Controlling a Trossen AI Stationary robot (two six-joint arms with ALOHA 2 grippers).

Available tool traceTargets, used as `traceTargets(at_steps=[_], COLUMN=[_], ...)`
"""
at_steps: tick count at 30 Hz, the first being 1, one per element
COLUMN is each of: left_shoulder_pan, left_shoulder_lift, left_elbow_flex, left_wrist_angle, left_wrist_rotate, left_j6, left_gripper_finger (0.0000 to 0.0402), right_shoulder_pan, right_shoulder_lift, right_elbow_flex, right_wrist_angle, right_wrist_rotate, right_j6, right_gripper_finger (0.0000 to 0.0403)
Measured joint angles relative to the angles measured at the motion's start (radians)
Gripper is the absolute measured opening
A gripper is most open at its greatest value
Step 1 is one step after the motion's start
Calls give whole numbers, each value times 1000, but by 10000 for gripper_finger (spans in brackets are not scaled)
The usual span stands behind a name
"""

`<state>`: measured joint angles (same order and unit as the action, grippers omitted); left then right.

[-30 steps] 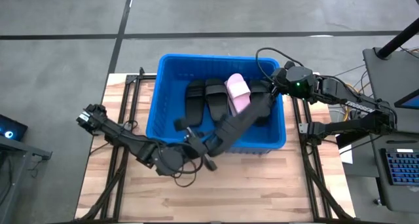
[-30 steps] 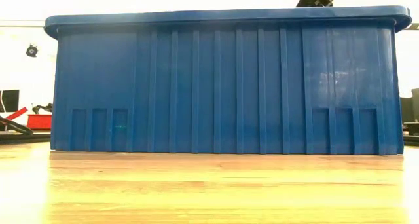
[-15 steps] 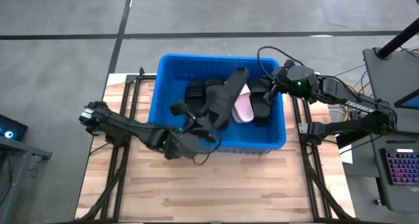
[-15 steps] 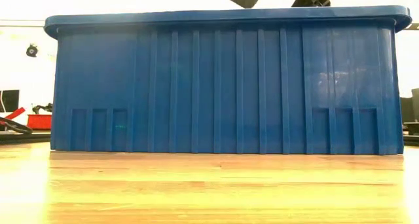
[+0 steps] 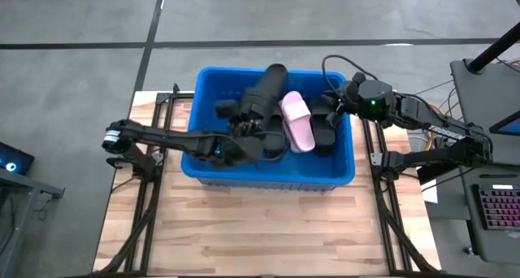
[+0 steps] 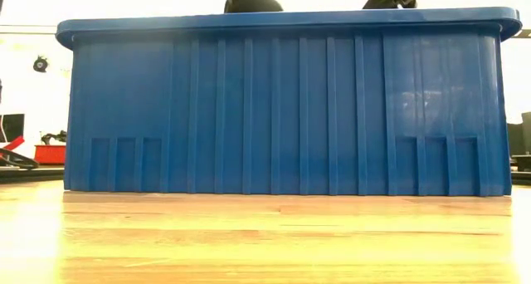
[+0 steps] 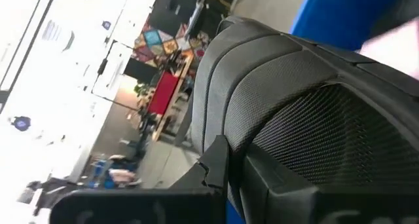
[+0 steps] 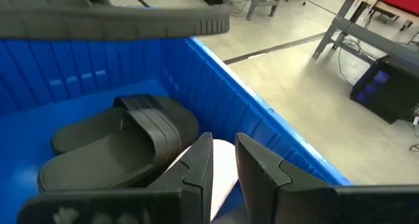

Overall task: Pick and place slides into bin
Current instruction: Put the black slide into the blue bin

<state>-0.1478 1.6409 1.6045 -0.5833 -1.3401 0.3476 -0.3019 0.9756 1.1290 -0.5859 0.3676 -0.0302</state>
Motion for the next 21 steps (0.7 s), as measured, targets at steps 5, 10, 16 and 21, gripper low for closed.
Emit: traceTargets(at_steps=[5,10,16,21], left_shoulder_pan=[46,74,112,147], left_shoulder_lift=[0,0,0,-2], left_elbow_flex=[-2,-9,-81,-141], left_wrist_angle=[-84,-121,-141,-277], left_wrist_rotate=[1,1,2,77], left_j6=[-1,-2,-55,-311], left_gripper_finger=[0,0,0,0], right_shoulder_pan=[0,0,0,0], right_shoulder_lift=[0,2,2,2], right_elbow_flex=[0,0,0,0], right_wrist_angle=[1,2,2,2], right_wrist_rotate=[1,1,1,1], right_j6=[45,51,37,30], right_gripper_finger=[57,57,57,57])
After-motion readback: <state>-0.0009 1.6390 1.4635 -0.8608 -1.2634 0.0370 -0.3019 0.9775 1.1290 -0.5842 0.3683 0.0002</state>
